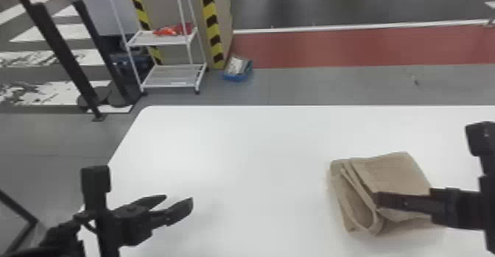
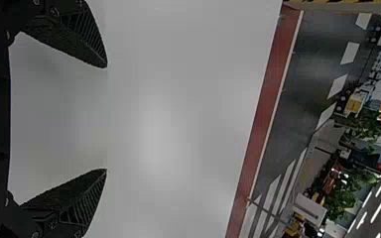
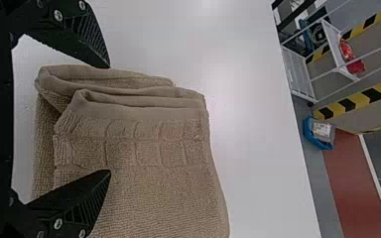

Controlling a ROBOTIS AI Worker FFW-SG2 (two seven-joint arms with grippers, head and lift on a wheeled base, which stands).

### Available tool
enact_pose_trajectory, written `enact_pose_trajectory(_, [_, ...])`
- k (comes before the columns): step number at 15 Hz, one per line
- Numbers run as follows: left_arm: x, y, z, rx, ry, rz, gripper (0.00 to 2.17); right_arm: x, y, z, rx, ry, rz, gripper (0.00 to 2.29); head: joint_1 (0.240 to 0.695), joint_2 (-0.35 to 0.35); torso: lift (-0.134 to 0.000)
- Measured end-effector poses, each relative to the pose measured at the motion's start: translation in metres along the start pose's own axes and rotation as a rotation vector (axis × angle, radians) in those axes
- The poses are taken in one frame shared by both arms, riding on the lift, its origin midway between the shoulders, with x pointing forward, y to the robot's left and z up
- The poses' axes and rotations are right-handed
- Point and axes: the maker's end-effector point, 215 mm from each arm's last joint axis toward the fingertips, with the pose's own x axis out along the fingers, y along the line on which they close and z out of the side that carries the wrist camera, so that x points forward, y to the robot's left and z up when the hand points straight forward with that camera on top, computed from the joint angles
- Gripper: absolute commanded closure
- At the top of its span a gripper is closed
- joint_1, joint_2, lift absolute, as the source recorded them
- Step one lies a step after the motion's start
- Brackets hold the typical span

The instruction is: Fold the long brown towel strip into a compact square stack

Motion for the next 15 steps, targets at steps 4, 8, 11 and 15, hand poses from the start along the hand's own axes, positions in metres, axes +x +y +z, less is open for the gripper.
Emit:
enact_pose_trajectory(4, [0.004,-0.004,-0.005,0.001,0.011,-0.005,0.14,0.018,-0.004,0.003,-0.076,-0.020,0.015,0.92,0.695,0.126,-0.124])
enact_pose_trajectory(8, [0.003,-0.001,-0.007,-0.001,0.016,-0.001,0.14,0.048,0.019,-0.006,-0.149,0.024,0.065,1.15,0.695,0.161,-0.124])
enact_pose_trajectory(11, [0.003,0.001,-0.009,-0.003,0.019,0.001,0.14,0.065,0.042,-0.023,-0.183,0.071,0.105,1.15,0.695,0.207,-0.124])
enact_pose_trajectory(15, [0.003,0.001,-0.010,-0.004,0.021,-0.001,0.14,0.062,0.074,-0.020,-0.229,0.040,0.175,1.15,0.695,0.248,-0.124])
